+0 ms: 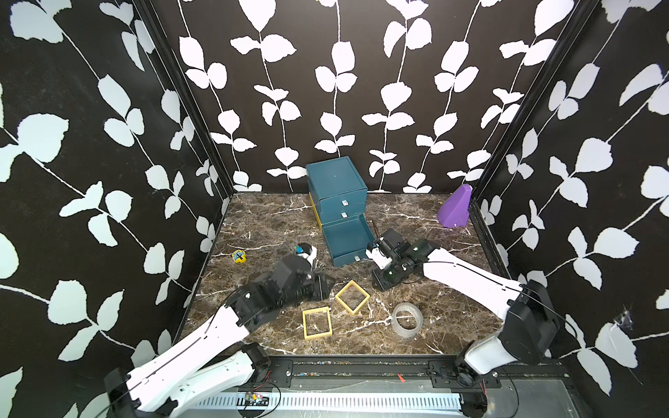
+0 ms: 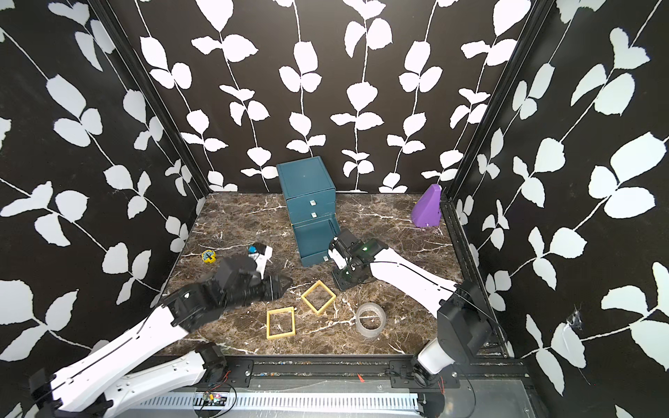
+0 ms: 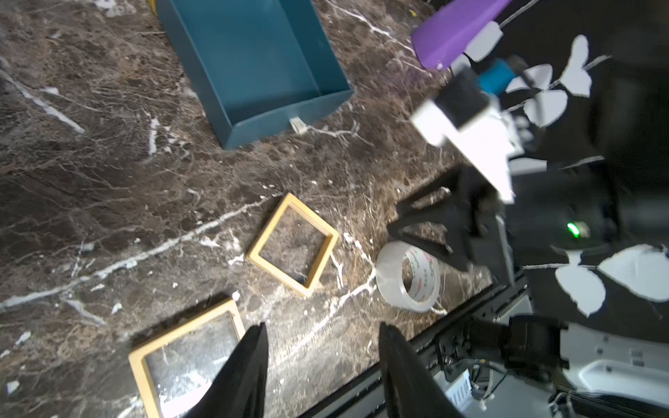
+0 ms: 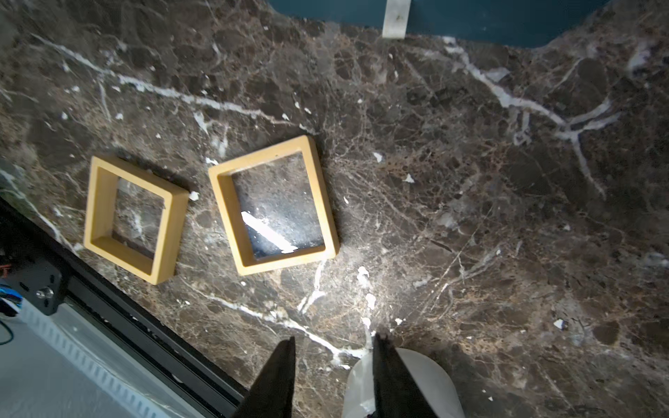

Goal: Place the brooch boxes into the drawer by color
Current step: Pick up the brooch box from the center of the board.

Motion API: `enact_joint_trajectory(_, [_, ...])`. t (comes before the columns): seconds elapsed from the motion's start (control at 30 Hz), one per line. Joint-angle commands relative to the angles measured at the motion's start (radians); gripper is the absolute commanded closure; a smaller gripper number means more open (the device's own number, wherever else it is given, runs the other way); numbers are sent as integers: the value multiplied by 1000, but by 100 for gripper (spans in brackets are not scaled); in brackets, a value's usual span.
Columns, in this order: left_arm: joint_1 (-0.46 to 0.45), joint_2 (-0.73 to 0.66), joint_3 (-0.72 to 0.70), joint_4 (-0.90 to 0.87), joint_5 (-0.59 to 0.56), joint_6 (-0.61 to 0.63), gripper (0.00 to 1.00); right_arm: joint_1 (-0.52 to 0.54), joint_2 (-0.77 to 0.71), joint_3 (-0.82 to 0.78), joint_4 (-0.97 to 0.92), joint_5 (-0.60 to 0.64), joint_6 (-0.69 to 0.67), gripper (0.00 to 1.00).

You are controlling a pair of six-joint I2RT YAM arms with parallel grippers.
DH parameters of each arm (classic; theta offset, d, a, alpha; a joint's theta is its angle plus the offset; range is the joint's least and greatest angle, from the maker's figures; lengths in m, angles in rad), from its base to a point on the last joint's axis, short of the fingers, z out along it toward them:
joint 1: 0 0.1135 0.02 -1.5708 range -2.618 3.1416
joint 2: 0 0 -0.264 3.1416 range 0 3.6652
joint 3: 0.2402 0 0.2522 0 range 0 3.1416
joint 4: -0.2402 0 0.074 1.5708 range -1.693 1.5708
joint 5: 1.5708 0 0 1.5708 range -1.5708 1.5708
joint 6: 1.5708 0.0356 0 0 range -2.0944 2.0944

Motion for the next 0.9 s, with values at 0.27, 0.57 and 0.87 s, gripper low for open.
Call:
enact_joint_trajectory(0.27, [-213,26,-37,-44,-338,-172,54,12,90,2,34,-16,-59,57])
enact_joint_trajectory(0.57, [-219,19,-61,-31,-328,-209,55,61,176,42,79,-4,-86,56])
enact_joint_trajectory(0.87, [-219,5,-69,-18,-320,-210,55,83,274,99,80,67,-127,60])
